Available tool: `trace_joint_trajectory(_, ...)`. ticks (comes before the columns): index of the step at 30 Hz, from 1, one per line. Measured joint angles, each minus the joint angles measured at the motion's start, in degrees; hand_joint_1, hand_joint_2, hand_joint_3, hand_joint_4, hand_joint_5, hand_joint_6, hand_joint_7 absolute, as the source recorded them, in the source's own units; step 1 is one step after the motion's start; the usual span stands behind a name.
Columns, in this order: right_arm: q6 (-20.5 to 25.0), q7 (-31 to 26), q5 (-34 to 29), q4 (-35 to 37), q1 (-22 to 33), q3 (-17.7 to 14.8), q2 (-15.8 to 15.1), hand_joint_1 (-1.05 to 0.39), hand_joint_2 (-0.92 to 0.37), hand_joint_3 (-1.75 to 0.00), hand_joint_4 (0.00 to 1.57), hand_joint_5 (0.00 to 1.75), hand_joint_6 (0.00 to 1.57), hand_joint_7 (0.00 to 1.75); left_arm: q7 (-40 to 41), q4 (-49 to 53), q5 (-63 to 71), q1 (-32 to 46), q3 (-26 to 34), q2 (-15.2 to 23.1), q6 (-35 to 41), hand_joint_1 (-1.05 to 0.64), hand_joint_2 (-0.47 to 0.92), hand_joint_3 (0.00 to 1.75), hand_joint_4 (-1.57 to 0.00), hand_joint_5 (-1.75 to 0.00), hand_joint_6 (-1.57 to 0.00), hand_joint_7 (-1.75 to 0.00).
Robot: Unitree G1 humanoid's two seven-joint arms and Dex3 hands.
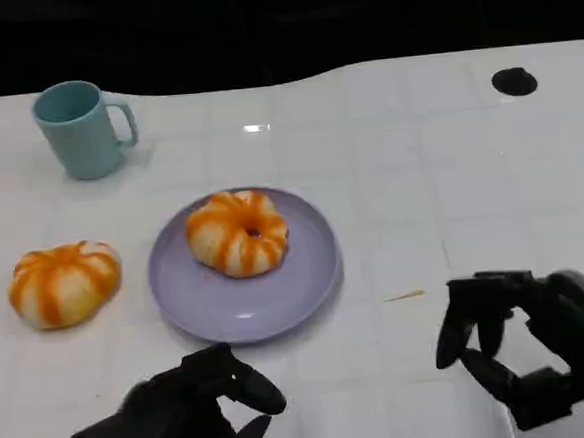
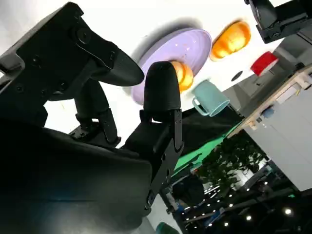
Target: Grasp the bread from the table and place it into the plate.
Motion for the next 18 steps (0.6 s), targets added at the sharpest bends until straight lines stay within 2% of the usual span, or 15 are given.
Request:
trace_joint_trajectory(9, 0.73, 0.56, 1.50, -2.77, 5.00, -2.20, -0.16, -0.02, -0.28, -1.47, 0.84, 1.75, 0.76, 1.45, -0.06, -0.07, -0.18, -0.05, 0.34, 0.14, 0.89, -0.26, 0.81, 0.64, -0.64, -1.75, -0.63, -1.27)
trace_joint_trajectory(18, 1.81, -1.26, -1.27, -2.19, 6.20, -2.40, 0.47, 0.01, -0.20, -1.55, 0.90, 1.75, 0.81, 1.47, -0.09, -0.07, -0.95, -0.06, 0.76, 0.84, 0.97, -0.24, 0.82, 0.62, -0.65, -1.75, -0.64, -1.26)
